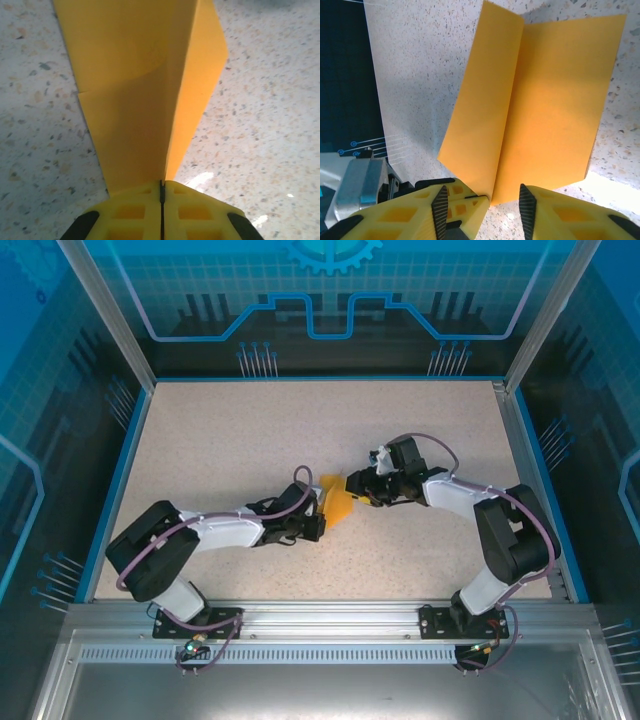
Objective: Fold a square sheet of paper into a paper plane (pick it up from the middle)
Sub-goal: Fourth fold the wing at the center of the table.
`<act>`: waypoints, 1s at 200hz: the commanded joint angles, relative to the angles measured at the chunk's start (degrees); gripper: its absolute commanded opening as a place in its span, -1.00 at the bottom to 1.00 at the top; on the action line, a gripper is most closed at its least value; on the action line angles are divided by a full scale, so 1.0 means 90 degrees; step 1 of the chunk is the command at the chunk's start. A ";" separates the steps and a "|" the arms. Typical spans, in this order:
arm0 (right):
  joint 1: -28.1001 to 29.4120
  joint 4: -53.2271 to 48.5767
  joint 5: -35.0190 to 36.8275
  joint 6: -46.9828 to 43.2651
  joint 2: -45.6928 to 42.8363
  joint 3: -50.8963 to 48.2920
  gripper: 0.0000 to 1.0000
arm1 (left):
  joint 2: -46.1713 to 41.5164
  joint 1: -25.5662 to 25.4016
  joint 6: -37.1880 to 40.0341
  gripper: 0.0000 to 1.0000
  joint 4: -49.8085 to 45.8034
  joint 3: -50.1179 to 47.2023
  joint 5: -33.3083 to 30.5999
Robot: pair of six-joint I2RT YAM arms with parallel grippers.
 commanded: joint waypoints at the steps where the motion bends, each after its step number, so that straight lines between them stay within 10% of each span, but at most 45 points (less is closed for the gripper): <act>1: 0.0171 0.0023 0.0030 0.0051 0.0095 -0.0133 -0.20 | -0.0022 0.0231 -0.0122 -0.85 0.0635 -0.0127 0.1122; 200: 0.0745 0.0563 -0.0177 0.0053 0.0822 0.0438 -0.65 | 0.0889 0.1219 -0.1005 -0.91 0.1538 -0.0254 0.2991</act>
